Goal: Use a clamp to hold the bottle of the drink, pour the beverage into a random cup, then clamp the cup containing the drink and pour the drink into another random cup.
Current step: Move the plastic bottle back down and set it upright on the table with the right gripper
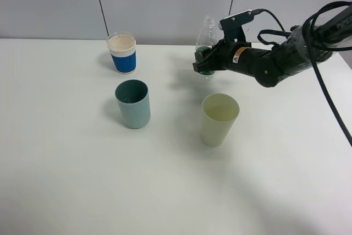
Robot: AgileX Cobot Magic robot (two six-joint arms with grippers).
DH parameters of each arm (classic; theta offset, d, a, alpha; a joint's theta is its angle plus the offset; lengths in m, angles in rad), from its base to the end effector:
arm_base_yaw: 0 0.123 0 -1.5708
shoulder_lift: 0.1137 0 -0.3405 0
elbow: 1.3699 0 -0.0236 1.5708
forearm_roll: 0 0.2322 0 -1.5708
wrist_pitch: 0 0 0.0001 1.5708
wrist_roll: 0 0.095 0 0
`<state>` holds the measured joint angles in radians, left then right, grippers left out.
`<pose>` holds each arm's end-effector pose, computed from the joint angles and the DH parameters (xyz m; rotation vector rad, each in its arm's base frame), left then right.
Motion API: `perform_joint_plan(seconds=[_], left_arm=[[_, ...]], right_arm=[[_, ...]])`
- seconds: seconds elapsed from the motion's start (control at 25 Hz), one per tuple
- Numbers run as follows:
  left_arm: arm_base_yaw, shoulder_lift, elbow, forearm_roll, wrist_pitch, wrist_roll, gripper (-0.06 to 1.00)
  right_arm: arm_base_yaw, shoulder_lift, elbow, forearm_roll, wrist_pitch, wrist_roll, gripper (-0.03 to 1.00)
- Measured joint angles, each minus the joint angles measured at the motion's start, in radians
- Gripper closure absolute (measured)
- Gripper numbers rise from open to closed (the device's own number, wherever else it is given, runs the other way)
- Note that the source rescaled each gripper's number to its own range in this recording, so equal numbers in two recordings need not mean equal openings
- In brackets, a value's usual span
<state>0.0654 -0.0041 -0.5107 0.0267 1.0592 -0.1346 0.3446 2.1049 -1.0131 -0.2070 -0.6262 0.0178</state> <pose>-0.0752 -0.0027 0.2692 -0.2039 2.0175 -0.0118 0.4076 0.1584 0.1754 -0.5584 1.8834 0.2456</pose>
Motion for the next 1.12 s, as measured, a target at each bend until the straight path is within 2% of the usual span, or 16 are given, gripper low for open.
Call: perform_joint_plan(seconds=[0.28,0.32,0.36,0.52,0.56,0.64,0.84,1.12], left_arm=[[0.000,0.000,0.000,0.000,0.000,0.000,-0.06],[0.000,0.000,0.000,0.000,0.000,0.000,-0.06],[0.000,0.000,0.000,0.000,0.000,0.000,-0.06],[0.000,0.000,0.000,0.000,0.000,0.000,-0.06],[0.000,0.000,0.000,0.000,0.000,0.000,-0.06],[0.000,0.000,0.000,0.000,0.000,0.000,-0.06],[0.000,0.000,0.000,0.000,0.000,0.000,-0.06],[0.000,0.000,0.000,0.000,0.000,0.000,-0.06]], right_arm=[[0.000,0.000,0.000,0.001,0.001,0.000,0.97],[0.000,0.000,0.000,0.001,0.001,0.000,0.94],[0.000,0.000,0.000,0.001,0.001,0.000,0.88],[0.000,0.001,0.000,0.001,0.005,0.000,0.53],[0.000,0.001,0.000,0.001,0.005,0.000,0.47],[0.000,0.002,0.000,0.001,0.005,0.000,0.41],[0.000,0.002,0.000,0.001,-0.004,0.018,0.38],[0.000,-0.061,0.000,-0.014,-0.008,0.189,0.38]])
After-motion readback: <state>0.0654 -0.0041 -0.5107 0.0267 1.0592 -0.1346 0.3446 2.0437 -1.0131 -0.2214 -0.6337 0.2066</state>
